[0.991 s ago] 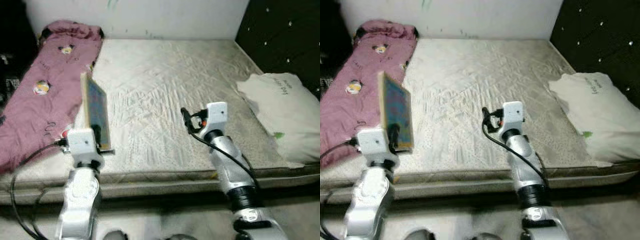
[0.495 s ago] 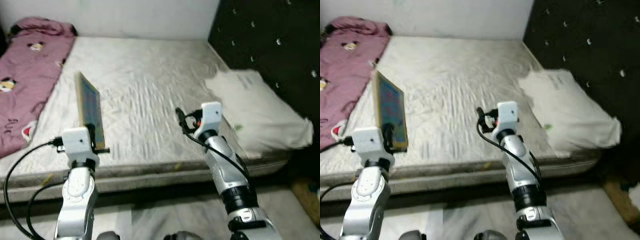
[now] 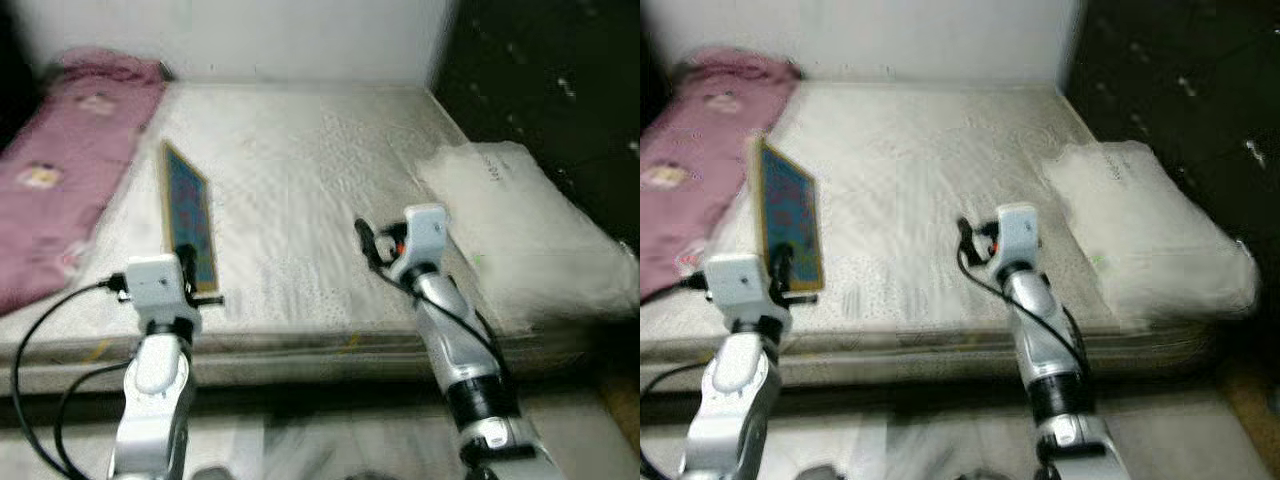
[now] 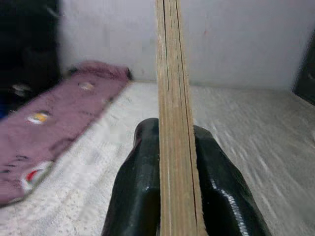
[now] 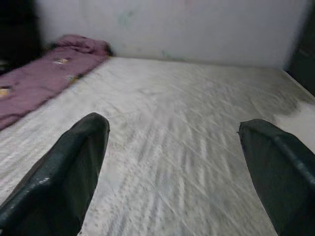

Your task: Clean up the room

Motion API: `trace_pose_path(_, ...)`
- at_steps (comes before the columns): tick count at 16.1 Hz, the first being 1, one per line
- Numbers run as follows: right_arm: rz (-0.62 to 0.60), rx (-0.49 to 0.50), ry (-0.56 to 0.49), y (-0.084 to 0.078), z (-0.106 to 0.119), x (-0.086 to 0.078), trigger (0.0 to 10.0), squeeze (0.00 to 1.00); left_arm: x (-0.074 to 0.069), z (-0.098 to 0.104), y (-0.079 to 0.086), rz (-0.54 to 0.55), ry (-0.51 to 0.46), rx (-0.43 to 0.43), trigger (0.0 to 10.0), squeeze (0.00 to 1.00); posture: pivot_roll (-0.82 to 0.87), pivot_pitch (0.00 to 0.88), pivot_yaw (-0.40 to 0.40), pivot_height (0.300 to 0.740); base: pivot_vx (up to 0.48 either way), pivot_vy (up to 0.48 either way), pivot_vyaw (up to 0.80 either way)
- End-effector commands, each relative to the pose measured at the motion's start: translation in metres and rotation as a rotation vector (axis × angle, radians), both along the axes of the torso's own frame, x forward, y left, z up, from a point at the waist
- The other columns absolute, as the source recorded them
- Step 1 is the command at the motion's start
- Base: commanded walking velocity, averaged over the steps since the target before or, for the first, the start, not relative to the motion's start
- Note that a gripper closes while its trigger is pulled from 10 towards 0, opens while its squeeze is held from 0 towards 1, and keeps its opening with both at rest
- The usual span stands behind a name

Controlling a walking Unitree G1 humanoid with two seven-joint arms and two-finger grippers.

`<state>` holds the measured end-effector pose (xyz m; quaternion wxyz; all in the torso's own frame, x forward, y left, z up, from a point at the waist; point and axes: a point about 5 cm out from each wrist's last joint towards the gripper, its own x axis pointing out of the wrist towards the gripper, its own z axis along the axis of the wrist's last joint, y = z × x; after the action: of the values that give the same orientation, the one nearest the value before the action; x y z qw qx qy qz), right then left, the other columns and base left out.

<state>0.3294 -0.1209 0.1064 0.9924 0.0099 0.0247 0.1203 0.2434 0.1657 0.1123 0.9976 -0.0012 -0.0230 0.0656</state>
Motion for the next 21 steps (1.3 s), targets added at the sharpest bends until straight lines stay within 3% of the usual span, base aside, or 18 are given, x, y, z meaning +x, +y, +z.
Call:
trace_pose_path(1,0.004,0.005,-0.012,0.000,0.004,0.002,10.0,0.00,0.002,0.008,0.001,-0.002,-0.039,0.005,10.0,0.00,-0.02,0.000,-0.053,0.740,0.416,0.000,0.00)
trace_pose_path(7,-0.012,0.004,-0.016,-0.004,0.003,-0.001,10.0,0.00,0.001,0.006,0.002,0.000,-0.037,0.007,10.0,0.00,-0.02,0.000,-0.055,0.740,0.388,0.000,0.00)
trace_pose_path(11,-0.027,0.007,-0.015,-0.010,0.000,-0.002,10.0,0.00,-0.005,-0.002,0.009,0.084,0.017,0.073,10.0,0.00,0.00,0.000,-0.044,0.740,0.000,0.000,0.00)
trace_pose_path(14,-0.042,0.005,-0.006,-0.015,-0.005,-0.005,10.0,0.00,-0.014,-0.010,0.012,0.077,0.060,0.019,10.0,0.00,0.01,0.000,-0.027,0.740,0.000,0.000,0.00)
trace_pose_path(16,-0.053,0.021,0.019,-0.016,-0.010,-0.006,10.0,0.00,-0.018,-0.015,0.017,0.093,0.052,0.067,10.0,0.00,0.01,0.000,-0.021,0.740,0.000,0.000,-0.74)
trace_pose_path(19,-0.052,0.029,0.017,-0.008,-0.009,-0.008,10.0,0.00,-0.018,-0.018,0.022,0.153,0.049,0.079,10.0,0.00,0.01,0.000,-0.028,0.740,0.000,0.000,-0.80)
trace_pose_path(21,-0.046,0.039,0.020,-0.003,-0.010,-0.010,10.0,0.00,-0.018,-0.017,0.019,0.131,0.056,0.076,10.0,0.00,0.01,0.000,-0.033,0.740,0.000,0.000,-0.80)
